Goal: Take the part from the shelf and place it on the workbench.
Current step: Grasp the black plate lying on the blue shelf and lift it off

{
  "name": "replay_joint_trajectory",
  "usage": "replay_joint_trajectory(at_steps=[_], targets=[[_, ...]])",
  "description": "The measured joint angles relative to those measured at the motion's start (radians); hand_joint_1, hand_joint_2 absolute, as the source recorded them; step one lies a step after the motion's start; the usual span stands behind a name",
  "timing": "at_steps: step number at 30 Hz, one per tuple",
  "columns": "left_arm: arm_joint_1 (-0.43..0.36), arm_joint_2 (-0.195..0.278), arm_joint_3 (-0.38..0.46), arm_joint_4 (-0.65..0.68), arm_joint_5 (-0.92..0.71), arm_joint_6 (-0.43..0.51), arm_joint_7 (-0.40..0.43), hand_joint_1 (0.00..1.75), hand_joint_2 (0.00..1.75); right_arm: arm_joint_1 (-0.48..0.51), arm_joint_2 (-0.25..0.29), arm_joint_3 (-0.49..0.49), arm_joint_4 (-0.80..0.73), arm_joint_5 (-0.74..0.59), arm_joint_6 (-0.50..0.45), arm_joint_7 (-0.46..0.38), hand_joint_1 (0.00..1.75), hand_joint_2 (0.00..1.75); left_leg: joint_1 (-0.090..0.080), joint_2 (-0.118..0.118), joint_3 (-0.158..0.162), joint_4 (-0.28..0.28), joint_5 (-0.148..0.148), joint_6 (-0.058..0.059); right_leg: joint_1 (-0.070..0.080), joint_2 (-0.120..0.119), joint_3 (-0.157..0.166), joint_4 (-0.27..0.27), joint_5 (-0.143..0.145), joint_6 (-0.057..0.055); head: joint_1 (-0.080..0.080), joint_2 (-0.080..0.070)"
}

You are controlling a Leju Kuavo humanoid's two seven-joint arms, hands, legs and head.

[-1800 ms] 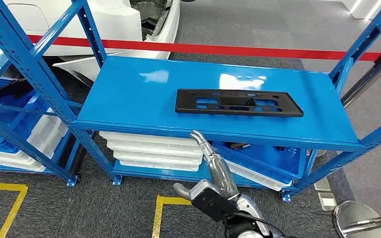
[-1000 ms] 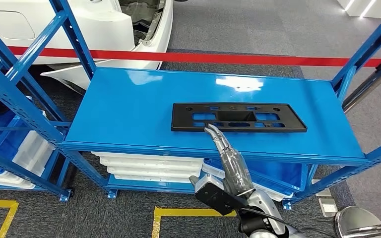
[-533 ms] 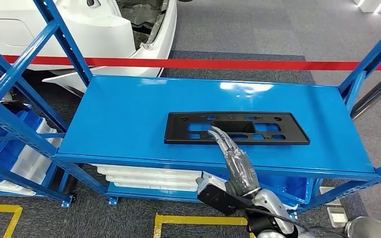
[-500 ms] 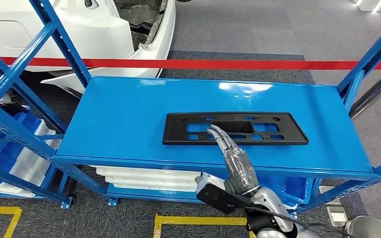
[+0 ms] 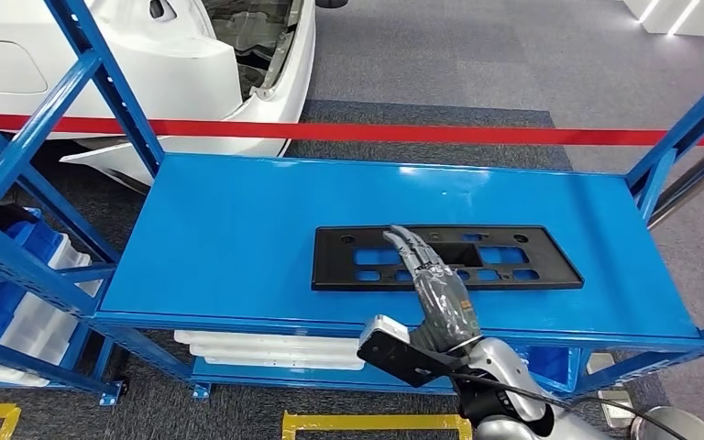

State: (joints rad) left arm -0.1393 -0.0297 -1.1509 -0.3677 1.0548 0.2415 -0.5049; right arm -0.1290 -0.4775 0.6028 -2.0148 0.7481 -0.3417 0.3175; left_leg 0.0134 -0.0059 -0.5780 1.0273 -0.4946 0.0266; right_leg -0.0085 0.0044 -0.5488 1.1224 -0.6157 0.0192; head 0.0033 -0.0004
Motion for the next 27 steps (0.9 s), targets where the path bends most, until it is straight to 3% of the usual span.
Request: replay_joint_trajectory(at_steps=[2, 3, 4, 6, 8, 9, 12, 14, 15, 17, 18, 19, 20, 22, 23, 24, 27], targets=[[0.0, 0.0, 0.0, 0.0, 0.0, -0.002, 0.0, 0.0, 0.0, 0.0, -0.009, -0.002, -0.003, -0.006, 0.029, 0.014, 0.0, 1.75, 0.001, 0.001, 0.01, -0.003, -0.007, 0.004, -0.005, 0.0, -0.084, 0.133, -0.039, 0.009, 0.006, 0.0], [0.0, 0.0, 0.0, 0.0, 0.0, -0.004, 0.0, 0.0, 0.0, 0.0, -0.013, -0.002, -0.004, -0.014, 0.05, 0.023, 0.0, 1.75, 0.002, 0.001, 0.015, -0.003, -0.012, 0.005, -0.007, 0.0, -0.116, 0.173, -0.037, 0.012, 0.007, 0.0], [0.0, 0.0, 0.0, 0.0, 0.001, -0.005, -0.001, 0.0, 0.0, 0.0, -0.017, -0.002, -0.004, -0.024, 0.073, 0.031, 0.0, 1.75, 0.003, 0.0, 0.023, -0.003, -0.018, 0.004, -0.009, 0.0, -0.13, 0.173, -0.012, 0.014, 0.009, 0.0], [0.0, 0.0, 0.0, 0.0, 0.001, -0.01, -0.002, 0.0, 0.0, -0.001, -0.026, -0.002, -0.006, -0.049, 0.117, 0.047, 0.0, 1.75, 0.006, -0.002, 0.043, -0.003, -0.033, -0.002, -0.013, -0.001, -0.104, 0.063, 0.084, 0.015, 0.013, 0.0], [-0.001, 0.0, 0.0, 0.001, 0.001, -0.014, -0.002, 0.0, 0.0, -0.006, -0.034, -0.001, -0.008, -0.077, 0.155, 0.058, 0.0, 1.75, 0.005, -0.004, 0.054, -0.003, -0.047, -0.013, -0.01, 0.0, -0.063, -0.051, 0.142, 0.011, 0.019, 0.0], [-0.003, 0.0, 0.0, 0.001, 0.001, -0.016, -0.003, 0.0, 0.0, -0.009, -0.037, 0.0, -0.009, -0.092, 0.173, 0.062, 0.0, 1.75, 0.004, -0.005, 0.056, -0.004, -0.051, -0.019, -0.008, 0.0, -0.053, -0.078, 0.145, 0.007, 0.021, 0.0], [-0.006, 0.0, 0.0, 0.001, 0.0, -0.019, -0.002, 0.0, 0.0, -0.012, -0.045, 0.003, -0.011, -0.129, 0.217, 0.069, 0.0, 1.75, 0.003, -0.004, 0.062, -0.009, -0.059, -0.035, -0.006, 0.001, -0.044, -0.091, 0.134, -0.01, 0.02, 0.0], [-0.009, 0.0, 0.0, 0.001, -0.001, -0.02, -0.002, 0.0, 0.0, -0.017, -0.048, 0.006, -0.012, -0.145, 0.24, 0.072, 0.0, 1.75, 0.003, -0.003, 0.049, 0.037, -0.087, -0.043, -0.009, -0.001, -0.033, -0.099, 0.131, -0.022, 0.013, 0.0], [-0.01, 0.0, 0.0, 0.001, -0.001, -0.02, -0.002, 0.0, 0.0, -0.019, -0.05, 0.007, -0.012, -0.151, 0.249, 0.074, 0.0, 1.75, 0.003, -0.002, 0.026, 0.089, -0.113, -0.046, -0.01, -0.003, -0.027, -0.102, 0.128, -0.029, 0.008, 0.0], [-0.01, 0.0, 0.0, 0.001, -0.001, -0.021, -0.001, 0.0, 0.0, -0.023, -0.052, 0.01, -0.012, -0.157, 0.258, 0.077, 0.0, 1.75, 0.002, -0.002, -0.053, 0.23, -0.164, -0.047, -0.007, -0.006, -0.019, -0.102, 0.119, -0.039, 0.0, 0.0], [-0.009, 0.0, 0.0, 0.001, -0.002, -0.021, -0.001, 0.0, 0.0, -0.023, -0.053, 0.012, -0.012, -0.159, 0.262, 0.078, 0.0, 1.75, 0.002, -0.002, -0.085, 0.277, -0.169, -0.047, -0.005, -0.006, -0.014, -0.102, 0.115, -0.042, -0.002, 0.0], [-0.008, 0.0, 0.0, 0.001, -0.001, -0.021, 0.0, 0.0, 0.0, -0.024, -0.053, 0.013, -0.012, -0.161, 0.266, 0.079, 0.0, 1.75, 0.001, -0.002, -0.104, 0.292, -0.155, -0.045, -0.004, -0.005, -0.008, -0.102, 0.11, -0.042, -0.003, 0.0], [-0.007, 0.0, 0.0, 0.001, -0.001, -0.021, 0.0, 0.0, 0.0, -0.025, -0.054, 0.015, -0.012, -0.164, 0.27, 0.079, 0.0, 1.75, 0.0, -0.002, -0.103, 0.264, -0.121, -0.041, -0.003, -0.004, 0.0, -0.102, 0.105, -0.042, -0.004, 0.0], [-0.007, 0.0, 0.0, 0.002, -0.001, -0.018, 0.001, 0.0, 0.0, -0.028, -0.054, 0.018, -0.012, -0.171, 0.28, 0.079, 0.0, 1.75, -0.004, -0.002, -0.062, 0.137, -0.032, -0.029, -0.001, -0.002, 0.018, -0.101, 0.092, -0.037, -0.006, 0.0], [-0.007, 0.0, 0.0, 0.002, -0.002, -0.012, 0.001, 0.0, 0.0, -0.031, -0.054, 0.02, -0.012, -0.175, 0.285, 0.079, 0.0, 1.75, -0.007, -0.002, -0.042, 0.078, -0.003, -0.023, 0.001, -0.001, 0.024, -0.099, 0.086, -0.034, -0.008, 0.0], [-0.008, 0.0, 0.0, 0.002, -0.003, -0.004, 0.001, 0.0, 0.0, -0.033, -0.054, 0.022, -0.012, -0.179, 0.291, 0.08, 0.0, 1.75, -0.009, -0.003, -0.03, 0.041, 0.011, -0.019, 0.002, 0.0, 0.026, -0.098, 0.081, -0.03, -0.009, 0.0], [-0.01, -0.002, 0.0, 0.003, -0.007, 0.023, 0.003, 0.0, 0.0, -0.039, -0.056, 0.025, -0.011, -0.189, 0.307, 0.081, 0.0, 1.75, -0.012, -0.003, -0.026, 0.019, 0.008, -0.016, 0.002, 0.001, 0.026, -0.097, 0.074, -0.027, -0.008, 0.0]])
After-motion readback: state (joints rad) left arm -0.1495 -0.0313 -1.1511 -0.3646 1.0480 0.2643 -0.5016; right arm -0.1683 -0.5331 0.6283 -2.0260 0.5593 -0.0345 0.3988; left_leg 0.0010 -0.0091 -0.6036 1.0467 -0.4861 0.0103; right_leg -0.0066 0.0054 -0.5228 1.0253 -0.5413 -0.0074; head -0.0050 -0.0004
